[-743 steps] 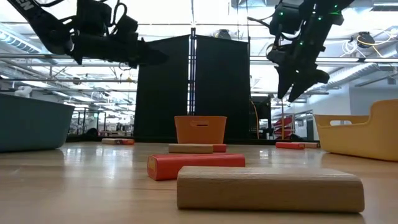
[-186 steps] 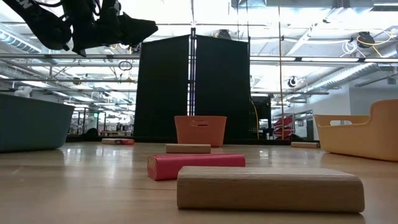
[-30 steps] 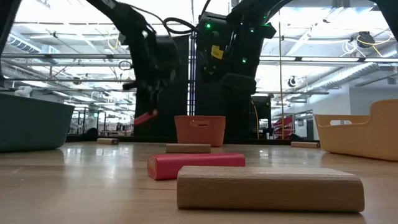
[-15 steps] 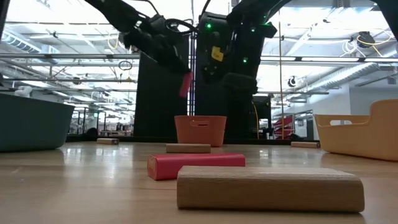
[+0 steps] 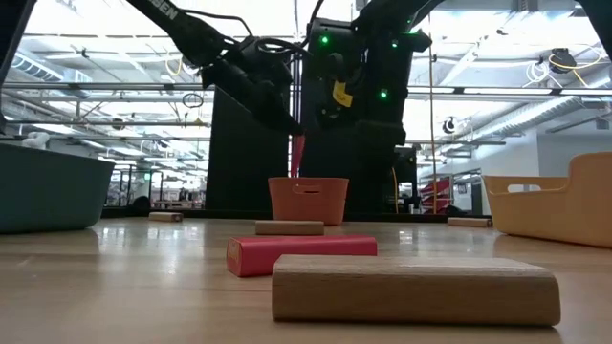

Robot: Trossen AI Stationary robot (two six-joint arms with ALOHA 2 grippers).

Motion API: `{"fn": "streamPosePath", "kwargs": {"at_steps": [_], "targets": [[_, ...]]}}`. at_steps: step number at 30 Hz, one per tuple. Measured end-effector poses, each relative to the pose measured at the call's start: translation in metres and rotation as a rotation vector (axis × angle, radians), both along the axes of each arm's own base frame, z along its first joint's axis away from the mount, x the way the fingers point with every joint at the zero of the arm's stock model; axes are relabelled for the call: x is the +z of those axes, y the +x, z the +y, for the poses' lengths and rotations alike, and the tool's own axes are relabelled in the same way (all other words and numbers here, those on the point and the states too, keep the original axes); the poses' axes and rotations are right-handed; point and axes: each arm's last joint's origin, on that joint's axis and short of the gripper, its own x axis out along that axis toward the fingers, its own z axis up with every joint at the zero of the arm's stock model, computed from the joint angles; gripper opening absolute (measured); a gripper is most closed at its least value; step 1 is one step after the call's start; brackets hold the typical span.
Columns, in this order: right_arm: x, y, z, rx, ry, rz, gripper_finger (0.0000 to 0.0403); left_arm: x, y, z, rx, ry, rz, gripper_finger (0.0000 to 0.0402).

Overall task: Sort blocks
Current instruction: Put the top orange block into the orange bin, then put the bottom right orange block into the orange bin

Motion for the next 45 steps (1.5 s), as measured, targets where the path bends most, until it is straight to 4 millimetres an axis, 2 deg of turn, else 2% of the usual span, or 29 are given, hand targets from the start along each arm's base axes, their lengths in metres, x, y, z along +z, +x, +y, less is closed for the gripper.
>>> {"fn": "streamPosePath", "kwargs": {"at_steps": [5,9,14,17,21,25,28,32,35,38,42,45], "targets": [[0.0,0.0,0.0,0.001,-0.003,0.0,0.0194,0.001,0.001,0.001,0.007,0.014,-0.011,0.0219],[0.0,0.0,0.0,-0.009,-0.001,-0.001,0.0194,0.006,-0.002,0.0,0.048,-0.003,-0.001,0.0236],[0.0,-0.003,0.002,-0.021,0.004,0.026,0.0194,0.038,-0.02,-0.009,0.083,-0.006,-0.02,0.0237],[-0.001,-0.004,0.005,-0.012,0.005,0.041,0.0194,0.057,-0.036,-0.02,0.171,-0.031,-0.005,0.0237],[-0.001,-0.005,0.008,-0.003,0.014,0.047,0.0194,0.082,-0.059,-0.048,0.175,-0.068,0.009,0.0237],[-0.001,-0.008,0.01,0.008,0.082,0.078,0.0194,0.095,-0.08,-0.088,0.125,-0.092,-0.024,0.0237],[0.003,-0.011,0.014,0.001,0.199,0.123,0.0194,0.095,-0.101,-0.122,0.066,-0.107,-0.061,0.0237],[0.016,-0.011,0.021,-0.126,0.366,0.155,0.0194,0.083,-0.131,-0.162,-0.012,-0.149,-0.124,0.0237],[0.027,-0.012,0.036,-0.196,0.482,0.199,0.0194,0.068,-0.152,-0.184,-0.058,-0.175,-0.236,0.0238],[0.037,-0.018,0.064,-0.218,0.509,0.283,0.0194,0.046,-0.168,-0.202,-0.137,-0.204,-0.379,0.0238],[0.052,-0.029,0.112,-0.322,0.521,0.374,0.0194,0.022,-0.184,-0.22,-0.26,-0.277,-0.602,0.0238],[0.065,-0.035,0.157,-0.336,0.54,0.35,0.0194,0.012,-0.194,-0.23,-0.363,-0.301,-0.719,0.0238]]}}
